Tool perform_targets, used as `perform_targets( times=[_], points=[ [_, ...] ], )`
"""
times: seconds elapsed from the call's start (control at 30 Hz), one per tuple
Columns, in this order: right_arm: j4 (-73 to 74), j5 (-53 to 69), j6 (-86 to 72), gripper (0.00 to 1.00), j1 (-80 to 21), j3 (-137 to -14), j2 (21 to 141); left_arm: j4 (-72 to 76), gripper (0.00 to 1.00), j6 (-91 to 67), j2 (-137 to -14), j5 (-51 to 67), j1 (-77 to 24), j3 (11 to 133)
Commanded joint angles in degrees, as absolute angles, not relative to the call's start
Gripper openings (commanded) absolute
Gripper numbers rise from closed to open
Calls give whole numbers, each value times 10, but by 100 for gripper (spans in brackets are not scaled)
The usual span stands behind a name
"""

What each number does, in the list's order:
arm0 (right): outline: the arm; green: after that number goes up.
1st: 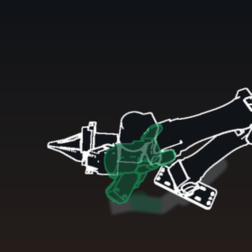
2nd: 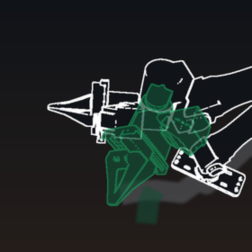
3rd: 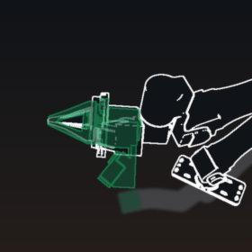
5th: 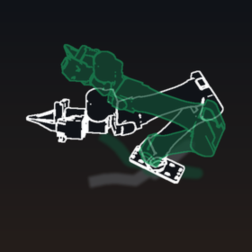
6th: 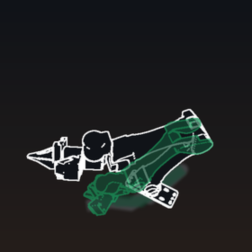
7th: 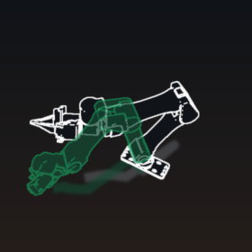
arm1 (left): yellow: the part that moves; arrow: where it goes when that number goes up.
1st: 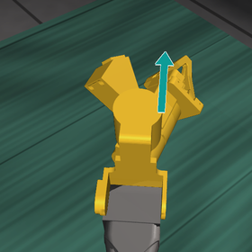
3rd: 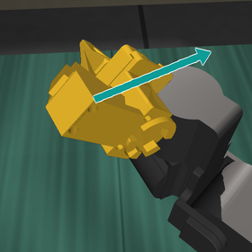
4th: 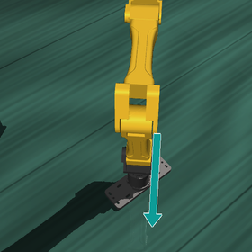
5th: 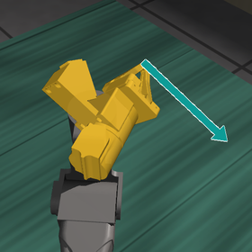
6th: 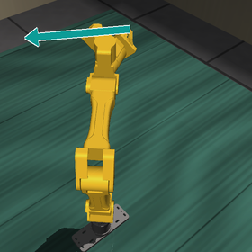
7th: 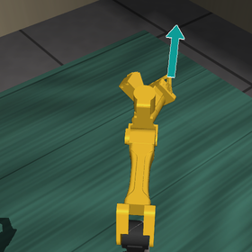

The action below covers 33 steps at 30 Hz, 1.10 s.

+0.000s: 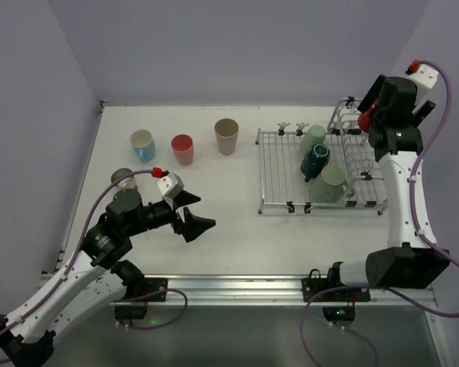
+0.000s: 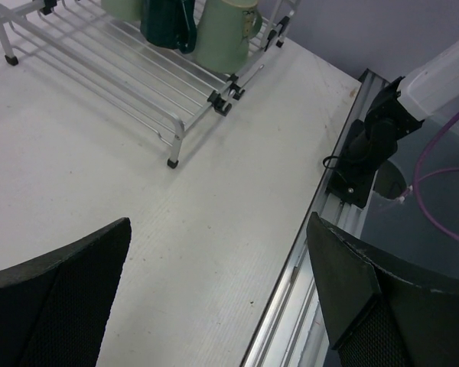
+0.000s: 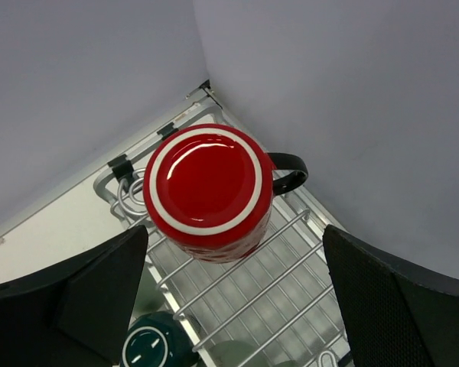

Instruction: Unload the cups from the dish rack

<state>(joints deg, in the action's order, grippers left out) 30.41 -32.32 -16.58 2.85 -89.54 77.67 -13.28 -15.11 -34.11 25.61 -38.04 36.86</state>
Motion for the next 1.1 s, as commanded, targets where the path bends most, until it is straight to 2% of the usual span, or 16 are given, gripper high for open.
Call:
perform_targets(
  times=[0.0,0.3,1.07],
  points=[
    [316,-278,-171,99,41,-927,792,-143,100,-134,-337,247,-392,390],
    [321,-233,-168,99,54,-960,845,-146,100,-130,-338,243,-401,392],
    [332,-226,-148,99,79,-998,925,-147,100,-125,-372,240,-405,397]
  ],
)
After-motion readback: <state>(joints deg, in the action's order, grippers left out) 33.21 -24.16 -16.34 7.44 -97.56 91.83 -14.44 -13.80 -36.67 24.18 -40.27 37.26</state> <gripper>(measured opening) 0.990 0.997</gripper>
